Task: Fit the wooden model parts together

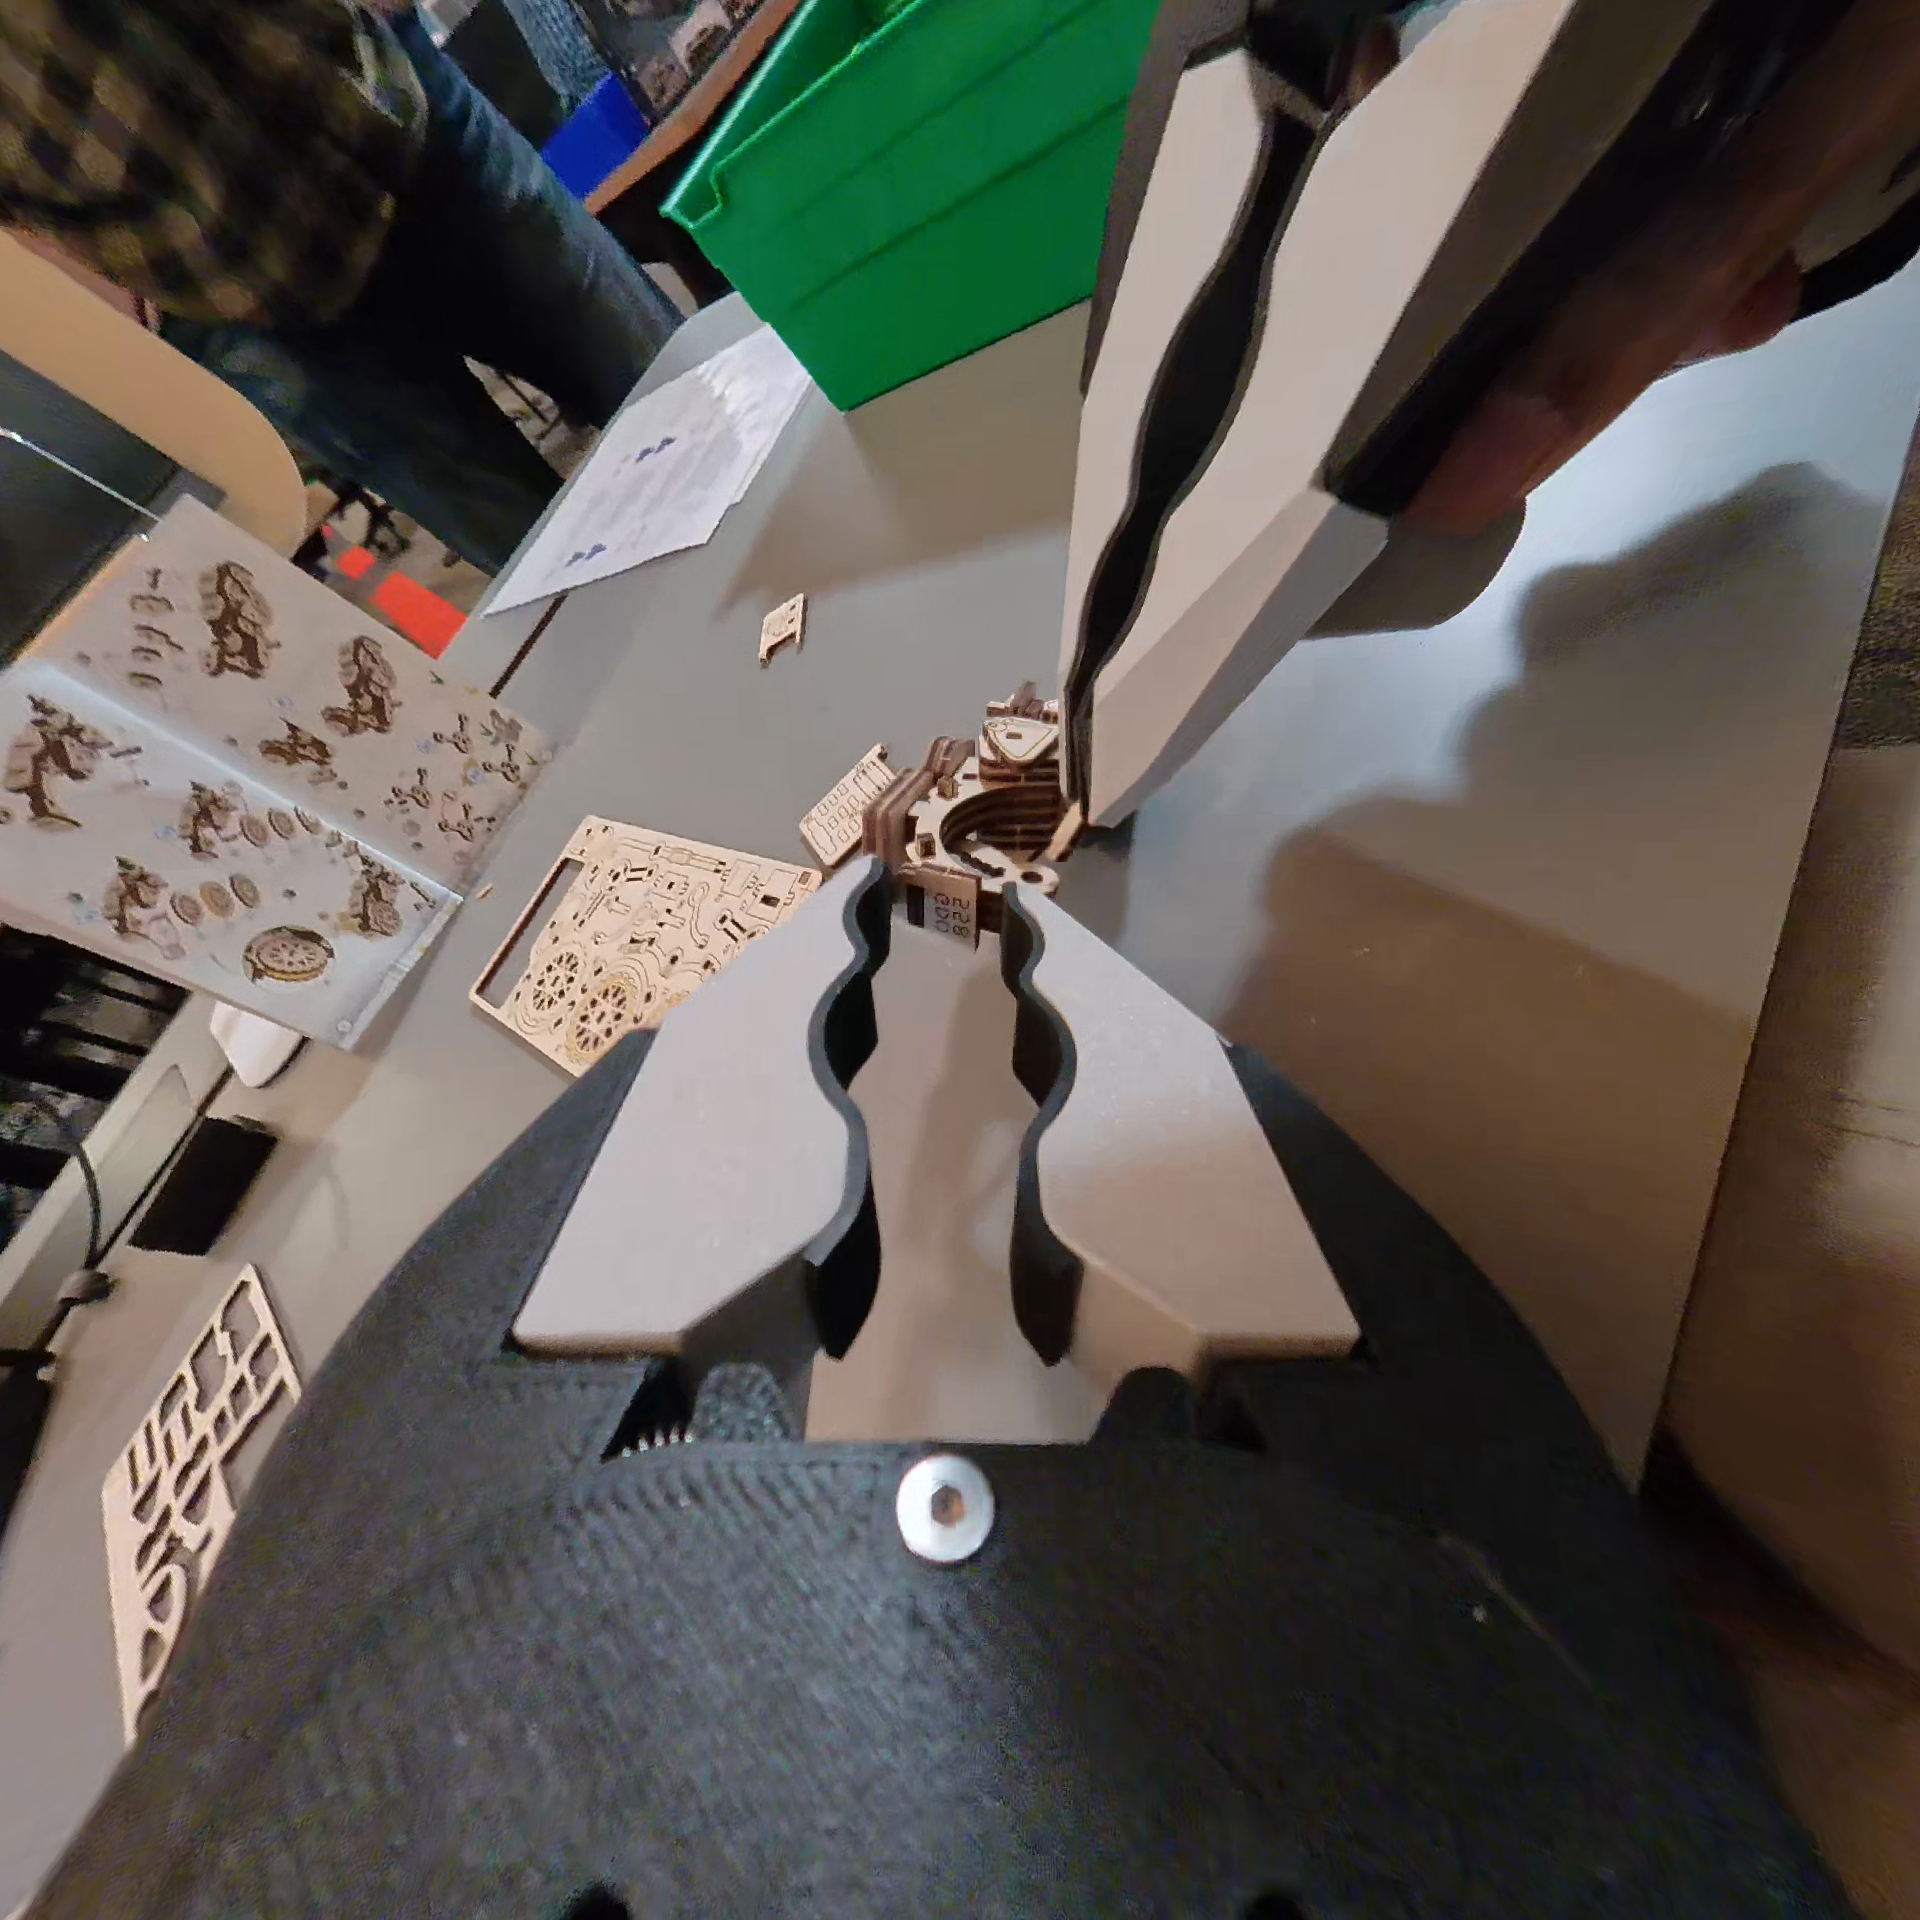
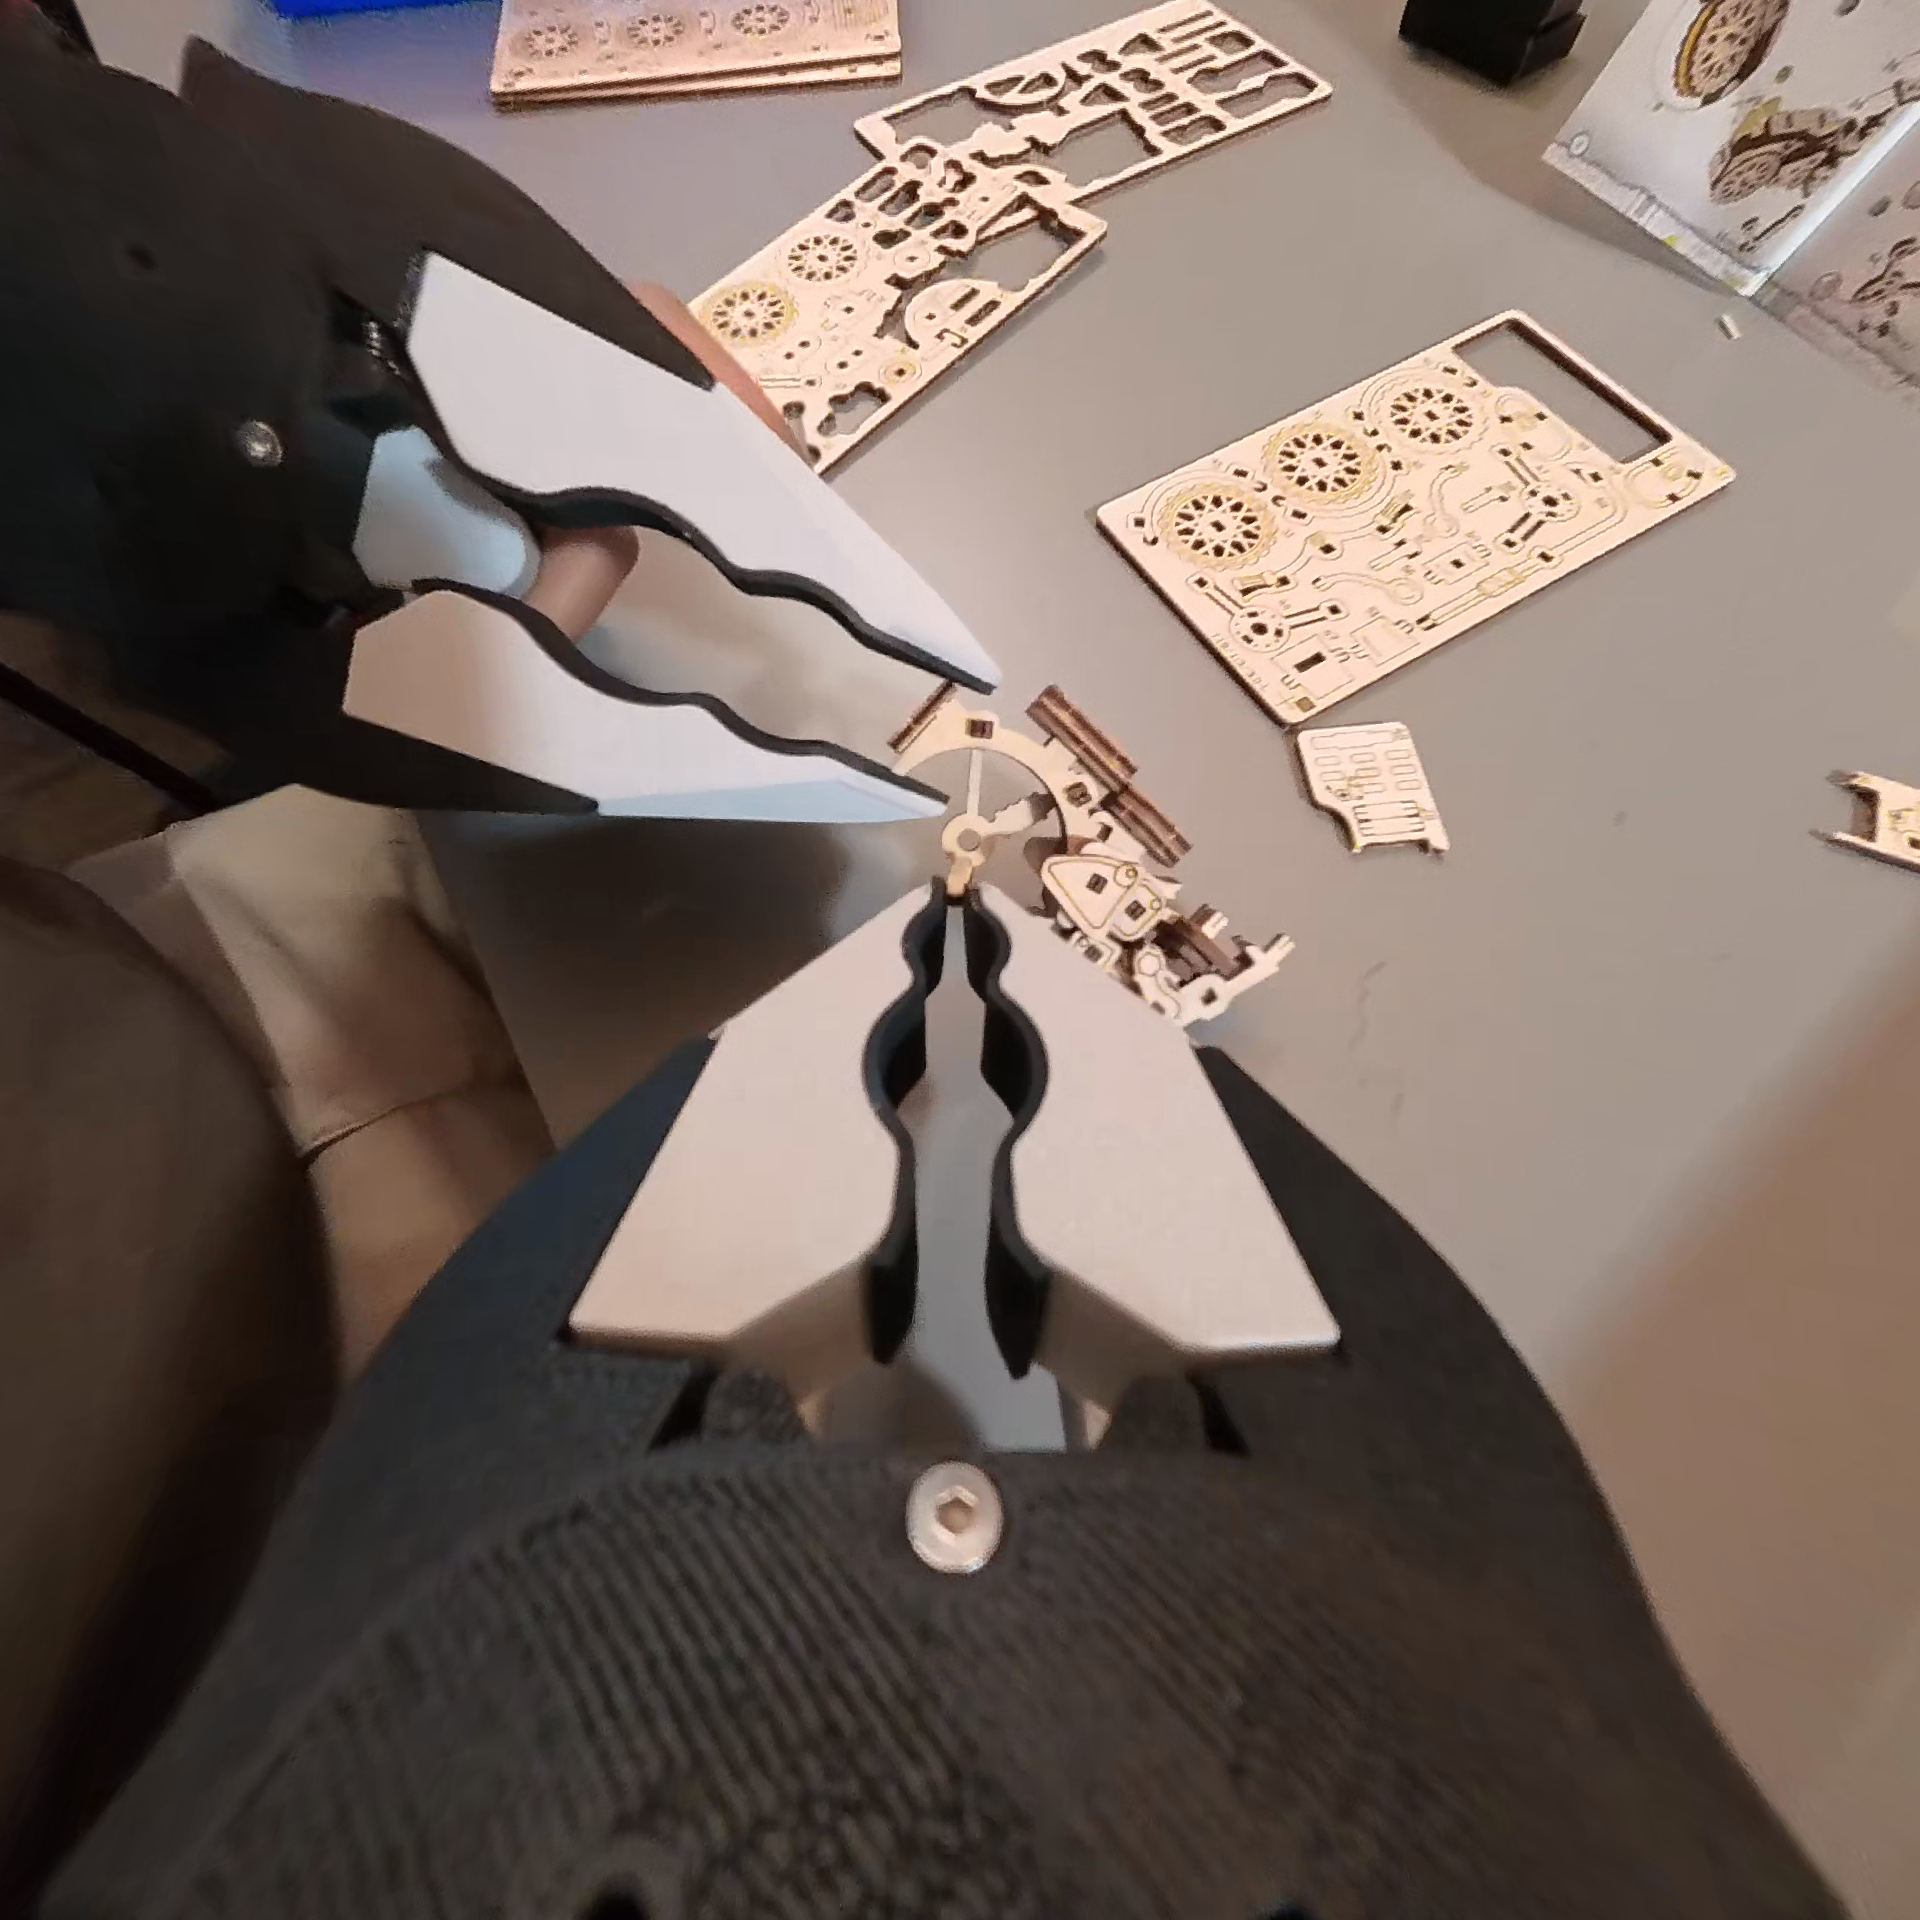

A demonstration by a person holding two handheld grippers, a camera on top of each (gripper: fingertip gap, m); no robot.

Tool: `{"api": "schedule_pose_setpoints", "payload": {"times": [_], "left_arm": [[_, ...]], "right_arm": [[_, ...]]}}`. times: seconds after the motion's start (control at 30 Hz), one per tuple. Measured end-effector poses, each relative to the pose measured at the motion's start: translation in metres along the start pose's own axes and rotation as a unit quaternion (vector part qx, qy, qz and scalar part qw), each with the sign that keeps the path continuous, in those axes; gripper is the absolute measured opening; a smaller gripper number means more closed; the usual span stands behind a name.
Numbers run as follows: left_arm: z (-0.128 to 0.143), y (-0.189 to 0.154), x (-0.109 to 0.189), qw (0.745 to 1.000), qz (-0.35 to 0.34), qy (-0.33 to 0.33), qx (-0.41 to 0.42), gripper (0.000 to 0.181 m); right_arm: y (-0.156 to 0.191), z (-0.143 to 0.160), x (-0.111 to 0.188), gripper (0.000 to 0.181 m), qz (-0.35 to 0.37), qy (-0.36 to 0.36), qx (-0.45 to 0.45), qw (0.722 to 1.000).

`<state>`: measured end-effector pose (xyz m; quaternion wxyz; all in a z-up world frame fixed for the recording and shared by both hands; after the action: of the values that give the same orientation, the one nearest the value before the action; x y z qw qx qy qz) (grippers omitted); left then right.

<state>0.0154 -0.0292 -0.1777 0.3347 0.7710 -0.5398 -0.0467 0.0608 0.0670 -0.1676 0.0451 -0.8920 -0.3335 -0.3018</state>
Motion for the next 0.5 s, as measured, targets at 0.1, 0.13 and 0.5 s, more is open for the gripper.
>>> {"api": "schedule_pose_setpoints", "payload": {"times": [0.1,0.13,0.5], "left_arm": [[-0.0005,-0.0024,0.0004,1.000,-0.006,-0.008,-0.018,0.019],[-0.0007,-0.0032,0.0005,1.000,-0.006,-0.010,-0.023,0.019],[-0.0010,-0.0095,0.0019,0.997,-0.023,-0.032,-0.071,0.019]], "right_arm": [[0.0000,0.0006,0.0006,0.001,-0.001,-0.006,-0.004,1.000],[-0.0005,0.0007,0.0008,0.001,-0.001,-0.009,-0.007,1.000],[-0.0011,0.0041,-0.0018,0.001,-0.016,-0.026,-0.044,0.999]]}}
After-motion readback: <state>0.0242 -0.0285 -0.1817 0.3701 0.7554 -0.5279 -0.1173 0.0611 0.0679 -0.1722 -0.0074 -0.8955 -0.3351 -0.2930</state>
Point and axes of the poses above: each gripper's, where its closed fingertips meet, x back along the fingers, z out of its underside, y = z × x across the jaws, the point moved 7 cm from there along x, back along the fingers, and after that the axes turned 9 degrees about -z, right-handed, at the moved point
